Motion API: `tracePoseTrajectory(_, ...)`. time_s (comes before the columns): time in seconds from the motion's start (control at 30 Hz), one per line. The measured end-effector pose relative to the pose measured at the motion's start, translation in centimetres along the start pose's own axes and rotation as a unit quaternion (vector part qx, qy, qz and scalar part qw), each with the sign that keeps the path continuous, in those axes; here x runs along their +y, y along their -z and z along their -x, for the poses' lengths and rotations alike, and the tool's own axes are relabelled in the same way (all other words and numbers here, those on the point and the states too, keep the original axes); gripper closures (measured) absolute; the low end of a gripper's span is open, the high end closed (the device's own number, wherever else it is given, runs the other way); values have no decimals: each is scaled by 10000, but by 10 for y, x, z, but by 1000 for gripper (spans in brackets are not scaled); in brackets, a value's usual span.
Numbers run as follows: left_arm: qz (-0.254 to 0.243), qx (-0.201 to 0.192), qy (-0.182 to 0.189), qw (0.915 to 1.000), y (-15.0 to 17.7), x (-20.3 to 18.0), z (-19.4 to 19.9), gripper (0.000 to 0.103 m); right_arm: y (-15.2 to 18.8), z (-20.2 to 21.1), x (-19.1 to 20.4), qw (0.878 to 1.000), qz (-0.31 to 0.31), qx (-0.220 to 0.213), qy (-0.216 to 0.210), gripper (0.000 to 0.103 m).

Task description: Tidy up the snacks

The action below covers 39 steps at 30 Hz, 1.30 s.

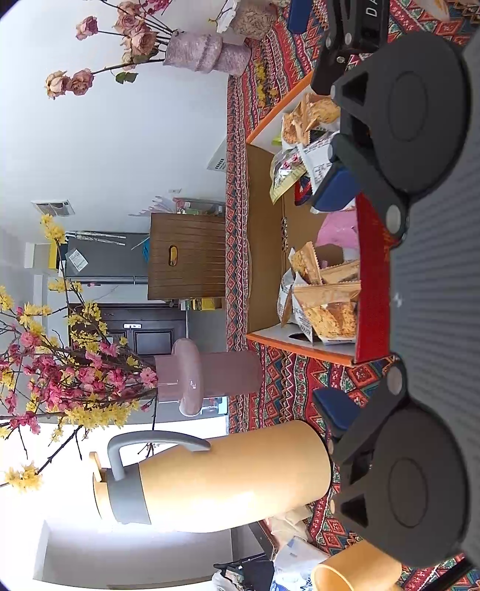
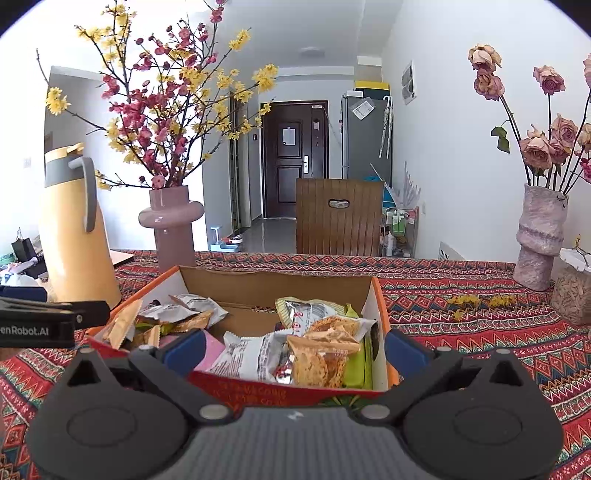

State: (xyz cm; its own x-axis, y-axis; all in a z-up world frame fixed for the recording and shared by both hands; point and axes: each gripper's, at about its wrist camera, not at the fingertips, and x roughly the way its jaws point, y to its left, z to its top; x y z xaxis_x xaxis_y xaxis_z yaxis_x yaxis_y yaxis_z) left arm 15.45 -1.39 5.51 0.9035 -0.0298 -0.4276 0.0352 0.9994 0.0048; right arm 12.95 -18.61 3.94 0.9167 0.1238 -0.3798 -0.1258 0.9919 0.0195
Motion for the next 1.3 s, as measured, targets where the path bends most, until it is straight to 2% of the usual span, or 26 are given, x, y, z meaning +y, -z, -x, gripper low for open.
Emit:
tracePoseTrajectory(0.37, -28, 389, 139, 9991, 37, 10, 36, 0, 33, 42, 7, 9990, -2, 424, -107, 0)
tracePoseTrajectory(0.73, 196, 876, 212, 9957, 73, 20, 48, 0, 61, 51, 7, 9955, -181, 923, -152, 0)
tracePoseTrajectory(1.3, 230, 961, 279, 9947, 82, 17, 58, 0, 70, 57, 7, 9944, -247, 1010, -175, 0)
